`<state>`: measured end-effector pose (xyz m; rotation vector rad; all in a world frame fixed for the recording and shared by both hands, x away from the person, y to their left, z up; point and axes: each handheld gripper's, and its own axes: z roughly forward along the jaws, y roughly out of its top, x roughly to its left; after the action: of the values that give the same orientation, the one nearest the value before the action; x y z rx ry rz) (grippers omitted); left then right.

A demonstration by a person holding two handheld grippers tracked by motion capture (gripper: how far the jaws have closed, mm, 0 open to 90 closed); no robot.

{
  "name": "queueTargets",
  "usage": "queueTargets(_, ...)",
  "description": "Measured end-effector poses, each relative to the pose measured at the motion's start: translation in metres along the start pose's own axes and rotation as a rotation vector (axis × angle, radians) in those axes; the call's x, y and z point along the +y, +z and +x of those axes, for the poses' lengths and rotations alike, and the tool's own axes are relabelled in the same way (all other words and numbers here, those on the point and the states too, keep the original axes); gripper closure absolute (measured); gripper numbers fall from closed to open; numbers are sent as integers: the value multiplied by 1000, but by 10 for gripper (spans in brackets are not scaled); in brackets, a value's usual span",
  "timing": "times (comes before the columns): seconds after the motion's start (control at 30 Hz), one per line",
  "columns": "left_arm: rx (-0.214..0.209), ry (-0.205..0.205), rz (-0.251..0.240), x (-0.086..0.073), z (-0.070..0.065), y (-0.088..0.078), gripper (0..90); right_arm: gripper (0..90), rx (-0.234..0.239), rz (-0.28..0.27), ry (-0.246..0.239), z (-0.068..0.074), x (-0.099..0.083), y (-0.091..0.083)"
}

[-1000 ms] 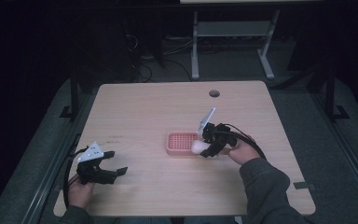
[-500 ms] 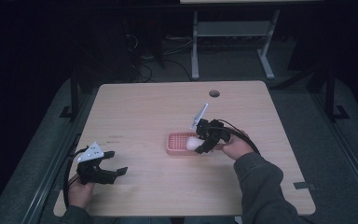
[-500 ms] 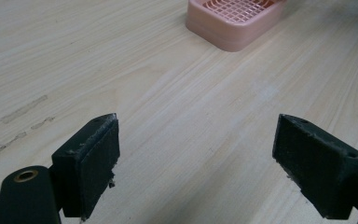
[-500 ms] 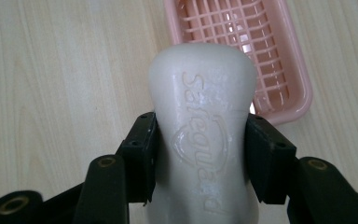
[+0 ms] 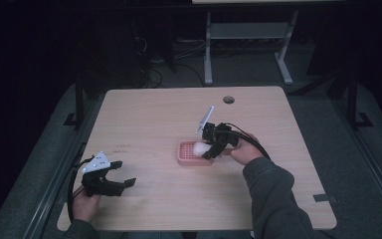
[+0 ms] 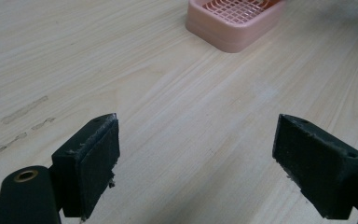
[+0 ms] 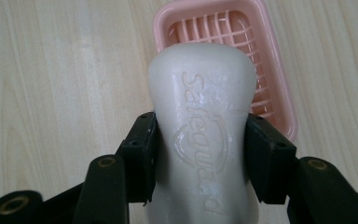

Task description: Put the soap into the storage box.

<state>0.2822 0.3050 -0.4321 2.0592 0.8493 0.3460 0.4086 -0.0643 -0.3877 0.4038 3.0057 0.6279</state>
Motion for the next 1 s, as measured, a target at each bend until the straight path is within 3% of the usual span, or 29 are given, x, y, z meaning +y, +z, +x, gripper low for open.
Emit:
queueTargets(0.17,1,1,1,0,0,0,140,485,4,-23,0,-3,3,0)
queueTargets(0.3,1,0,1,0,0,0,140,485,3,-5,1,-4,6,2)
queueTargets(0.6,-1,-4,-3,0,0,0,140,485,7,-21,-9,-8,20,3)
queueTargets(1.0,-2,-2,-3,0,0,0,141,484,11,-3,1,-14,22,15)
